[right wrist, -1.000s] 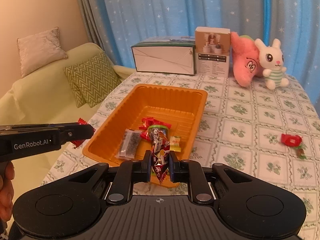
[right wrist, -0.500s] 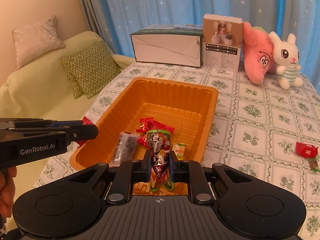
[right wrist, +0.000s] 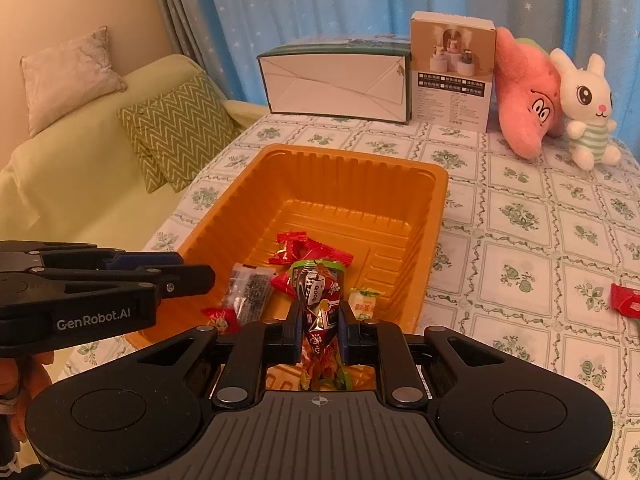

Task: Organize snacks
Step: 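Open both tools to drop the red candies into the tray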

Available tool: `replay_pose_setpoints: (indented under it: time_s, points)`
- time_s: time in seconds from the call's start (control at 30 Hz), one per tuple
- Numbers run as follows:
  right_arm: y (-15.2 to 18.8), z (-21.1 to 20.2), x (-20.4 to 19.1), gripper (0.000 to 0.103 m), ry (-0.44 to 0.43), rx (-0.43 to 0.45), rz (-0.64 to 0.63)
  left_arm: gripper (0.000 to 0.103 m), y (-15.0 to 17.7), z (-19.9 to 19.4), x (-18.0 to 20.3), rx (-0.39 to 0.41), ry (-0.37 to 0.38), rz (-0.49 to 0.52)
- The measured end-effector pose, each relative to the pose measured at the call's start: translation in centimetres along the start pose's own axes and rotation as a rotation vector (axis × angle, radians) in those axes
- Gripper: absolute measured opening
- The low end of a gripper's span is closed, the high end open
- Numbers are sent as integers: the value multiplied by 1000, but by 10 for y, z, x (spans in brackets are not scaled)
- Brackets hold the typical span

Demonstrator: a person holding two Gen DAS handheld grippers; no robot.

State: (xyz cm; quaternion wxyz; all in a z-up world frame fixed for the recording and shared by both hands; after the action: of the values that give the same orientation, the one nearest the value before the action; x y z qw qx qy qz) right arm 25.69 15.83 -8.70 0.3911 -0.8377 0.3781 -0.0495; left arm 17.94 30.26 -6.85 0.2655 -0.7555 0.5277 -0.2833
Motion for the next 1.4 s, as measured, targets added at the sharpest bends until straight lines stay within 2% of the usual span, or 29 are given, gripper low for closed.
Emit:
replay_pose_setpoints:
  time_s: [0.37, 0.5, 0.57, 0.6, 0.63, 0.93, 1.4]
  points:
    - [-3, 13, -11, 18, -41, -29, -19, 27, -3, -17, -18, 40, -49, -27]
    - [-3, 13, -10, 19, -66, 0, -1, 27, -1, -21, -21, 41, -61, -28]
    - [-2, 10, -8, 32, -58, 16, 9, 27, 3, -23, -23, 40, -65, -35]
    - [-1, 9, -6, 46, -56, 19, 19, 27, 4, -24, -23, 40, -68, -38]
    - [0, 6, -4, 51, -55, 26, 34, 27, 6, -25, -24, 40, -71, -40]
    - [20, -30, 9, 51, -25, 51, 103, 27, 16, -45, -8, 44, -65, -24]
    - [52, -110, 32, 51, 110, 88, 144, 27, 26, -83, 61, 72, -6, 39]
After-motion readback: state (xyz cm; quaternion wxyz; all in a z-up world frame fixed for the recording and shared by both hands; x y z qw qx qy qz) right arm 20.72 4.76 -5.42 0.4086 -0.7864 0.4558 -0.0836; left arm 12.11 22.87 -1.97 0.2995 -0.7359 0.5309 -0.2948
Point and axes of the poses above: each gripper's, at about its wrist camera, not at the fingertips, and z roughly the way its jaws point, x to its right, y to its underside, the point moved 2 cm from there along z, roughly the way its jaws point, and after that the axes turned 3 degrees about x, right-handed, at the moved point
